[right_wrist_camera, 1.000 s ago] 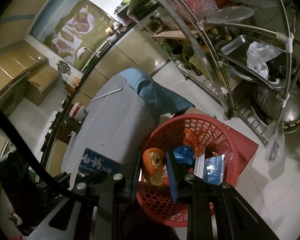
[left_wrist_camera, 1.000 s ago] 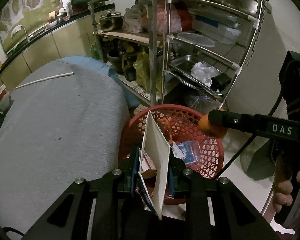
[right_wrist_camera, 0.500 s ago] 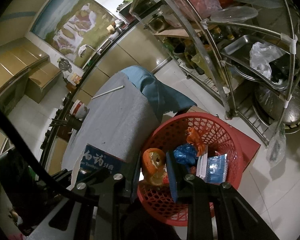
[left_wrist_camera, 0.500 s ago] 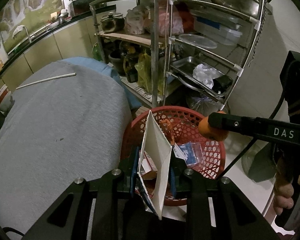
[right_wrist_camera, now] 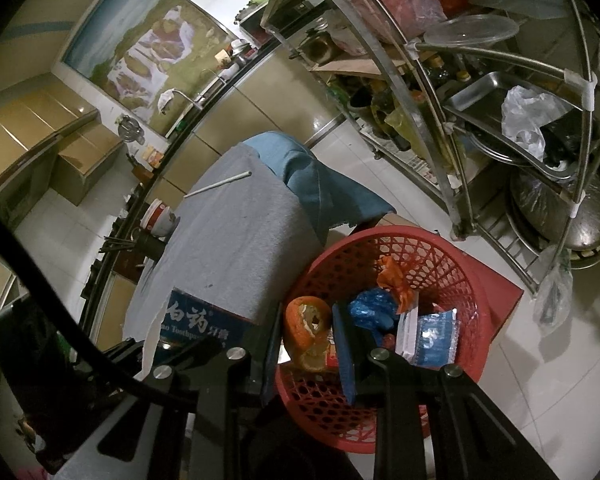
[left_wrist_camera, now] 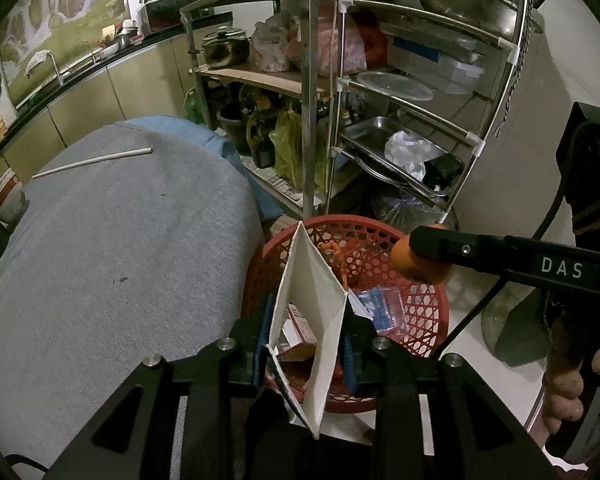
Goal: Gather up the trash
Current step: 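Open both tools to drop the toothpaste box and orange peel into the basket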
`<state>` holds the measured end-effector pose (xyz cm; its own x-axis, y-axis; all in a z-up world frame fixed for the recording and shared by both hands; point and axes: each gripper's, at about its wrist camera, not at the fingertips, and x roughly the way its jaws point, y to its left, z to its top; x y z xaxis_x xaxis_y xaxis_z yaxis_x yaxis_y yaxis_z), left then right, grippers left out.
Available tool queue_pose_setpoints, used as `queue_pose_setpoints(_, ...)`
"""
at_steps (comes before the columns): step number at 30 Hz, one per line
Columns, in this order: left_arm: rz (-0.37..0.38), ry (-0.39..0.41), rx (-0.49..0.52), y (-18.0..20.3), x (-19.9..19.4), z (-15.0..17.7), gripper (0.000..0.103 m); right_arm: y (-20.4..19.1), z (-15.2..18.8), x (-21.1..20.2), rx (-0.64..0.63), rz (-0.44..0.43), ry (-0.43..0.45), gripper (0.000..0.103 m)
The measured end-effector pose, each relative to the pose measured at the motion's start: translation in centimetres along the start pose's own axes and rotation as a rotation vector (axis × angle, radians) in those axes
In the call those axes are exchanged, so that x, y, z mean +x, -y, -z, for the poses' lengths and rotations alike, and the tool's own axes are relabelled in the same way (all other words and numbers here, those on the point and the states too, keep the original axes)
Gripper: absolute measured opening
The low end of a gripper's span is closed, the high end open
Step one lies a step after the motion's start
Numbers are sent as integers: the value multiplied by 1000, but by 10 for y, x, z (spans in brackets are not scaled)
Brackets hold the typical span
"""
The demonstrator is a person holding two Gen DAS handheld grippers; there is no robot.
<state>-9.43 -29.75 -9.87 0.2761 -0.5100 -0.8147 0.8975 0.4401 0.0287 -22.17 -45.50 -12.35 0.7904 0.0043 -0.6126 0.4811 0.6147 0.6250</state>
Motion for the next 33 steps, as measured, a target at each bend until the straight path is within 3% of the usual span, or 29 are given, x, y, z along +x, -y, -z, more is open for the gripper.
queue_pose_setpoints(11,0,-1,1,0,0,-1,36,-4,-4,3,-5,4,16,29)
queue_pose_setpoints(16,12,-7,-3,-1,1,-1,47,1,-6,3,15,5,19,29)
queue_pose_setpoints(18,16,-8,-5,-2,1,-1,55,3,-7,3,25,0,18,30)
queue_pose_setpoints(23,22,-13,-9,-3,2,0,62,7,-8,5,52,-12,8,30)
queue_pose_setpoints(33,-43,-15,-90,-36,3,4,66,9,-10,2,71,-44,32,32)
